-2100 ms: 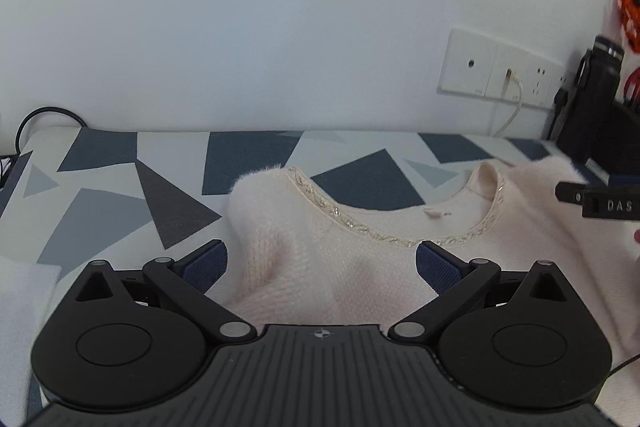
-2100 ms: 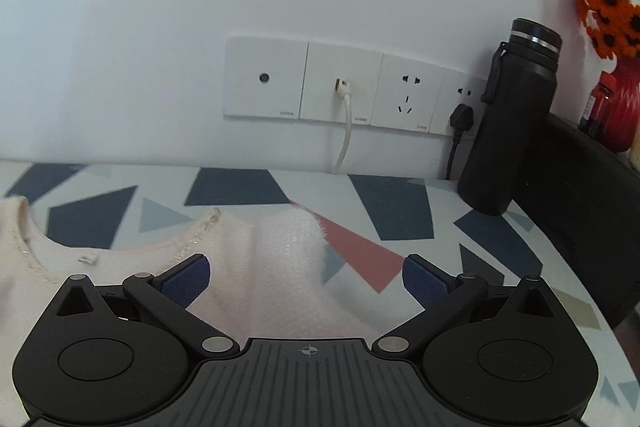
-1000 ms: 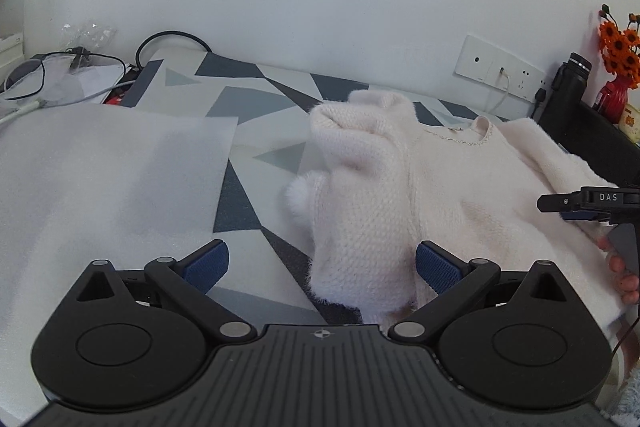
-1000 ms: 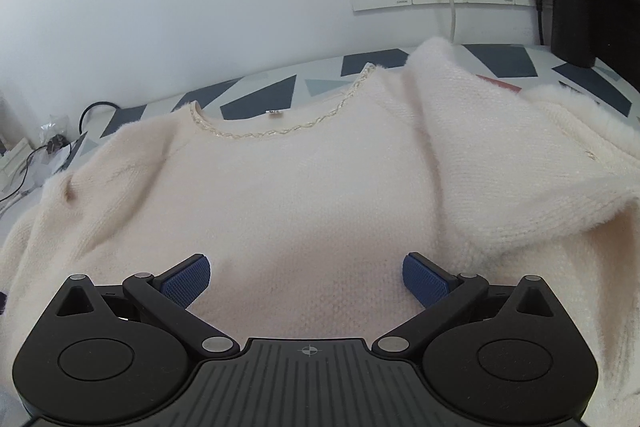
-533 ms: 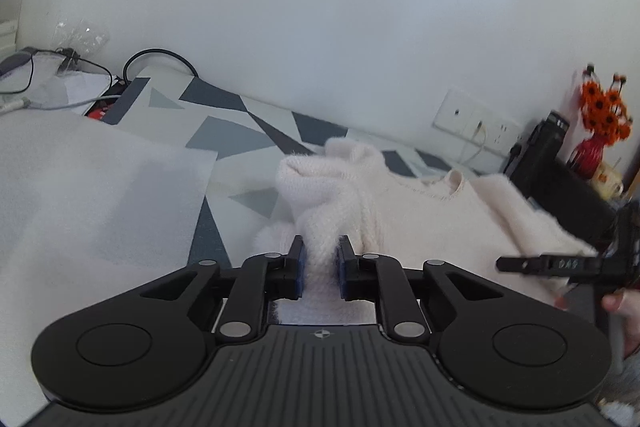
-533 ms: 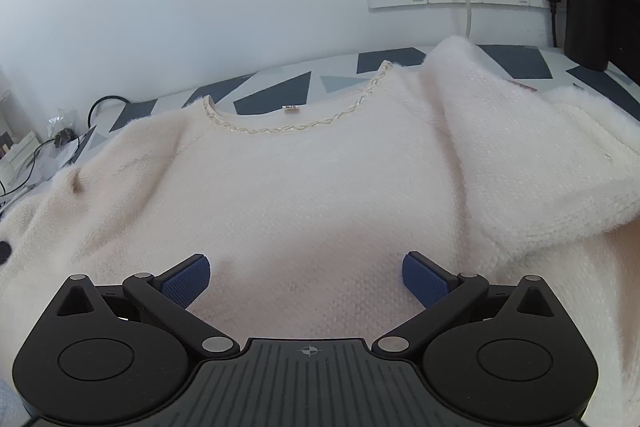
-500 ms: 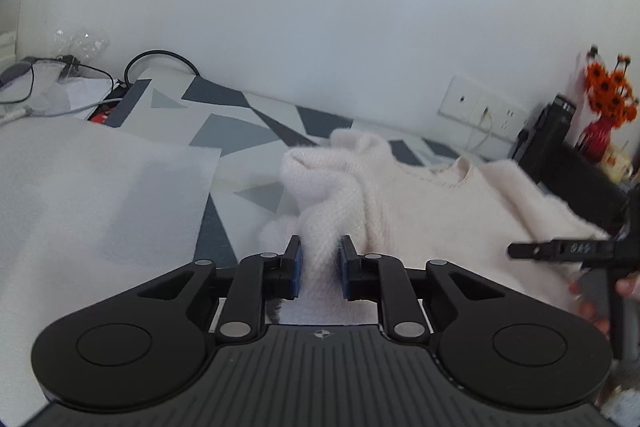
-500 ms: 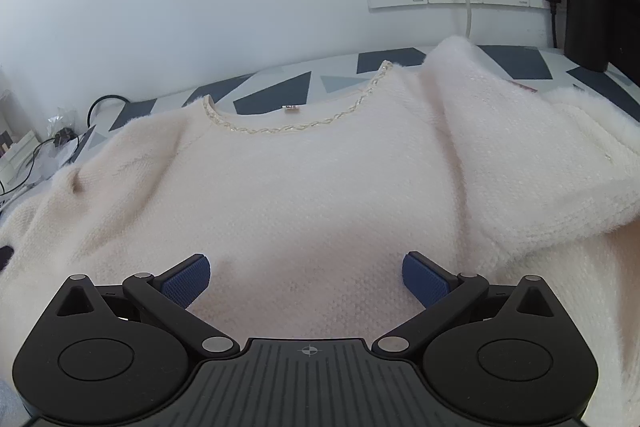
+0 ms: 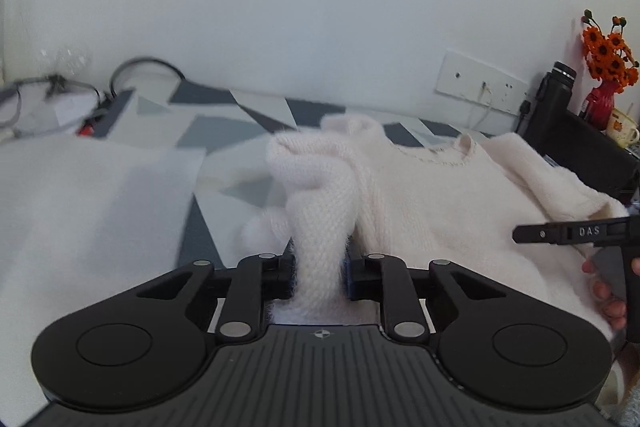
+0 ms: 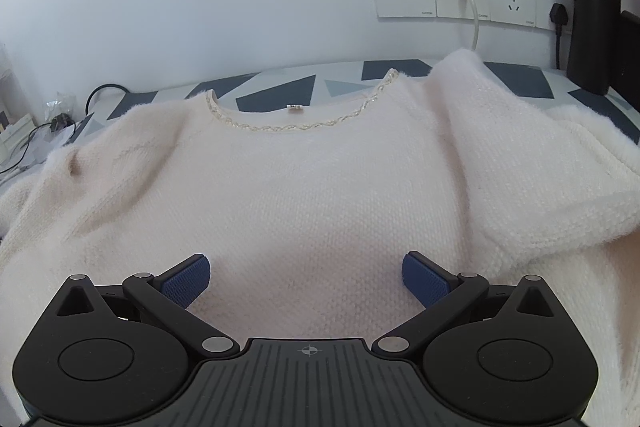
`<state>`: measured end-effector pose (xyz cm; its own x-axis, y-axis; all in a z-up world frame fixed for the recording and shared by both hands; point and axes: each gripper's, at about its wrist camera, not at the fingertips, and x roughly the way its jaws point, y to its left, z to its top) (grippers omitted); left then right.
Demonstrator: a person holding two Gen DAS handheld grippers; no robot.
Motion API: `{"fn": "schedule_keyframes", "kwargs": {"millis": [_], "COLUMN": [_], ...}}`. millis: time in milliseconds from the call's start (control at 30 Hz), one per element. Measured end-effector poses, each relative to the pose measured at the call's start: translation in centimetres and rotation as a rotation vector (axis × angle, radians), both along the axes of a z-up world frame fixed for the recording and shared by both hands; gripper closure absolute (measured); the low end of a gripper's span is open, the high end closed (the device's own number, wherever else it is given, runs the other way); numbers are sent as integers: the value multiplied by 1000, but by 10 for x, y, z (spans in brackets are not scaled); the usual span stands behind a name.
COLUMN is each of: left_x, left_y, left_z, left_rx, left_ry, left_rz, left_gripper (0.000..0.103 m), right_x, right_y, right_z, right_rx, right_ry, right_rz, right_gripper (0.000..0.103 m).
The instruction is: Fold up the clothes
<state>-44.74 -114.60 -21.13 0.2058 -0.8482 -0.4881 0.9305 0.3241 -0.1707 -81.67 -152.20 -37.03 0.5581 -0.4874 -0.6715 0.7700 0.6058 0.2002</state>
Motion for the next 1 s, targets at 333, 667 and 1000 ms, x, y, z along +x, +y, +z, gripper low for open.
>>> {"fn": "schedule_keyframes", "kwargs": {"millis": [333,667,1000], "left_x": [-21,15,33], "left_y": [26,47,95], "left_z": [72,12,-14], "left_rx": [-172,-52,-358], "left_ry": [-329,127,934], "left_rz": [186,185,165], "left_gripper": [89,25,11], "right_x": [-3,-7,-6], "right_y": [-3,-4,-4], "right_z": [0,1,-1], "right_rx": [8,20,21], "right_ry": [-18,-36,-64], "right_rz": [-16,-8,-39], "right_gripper": [1,1,1]}}
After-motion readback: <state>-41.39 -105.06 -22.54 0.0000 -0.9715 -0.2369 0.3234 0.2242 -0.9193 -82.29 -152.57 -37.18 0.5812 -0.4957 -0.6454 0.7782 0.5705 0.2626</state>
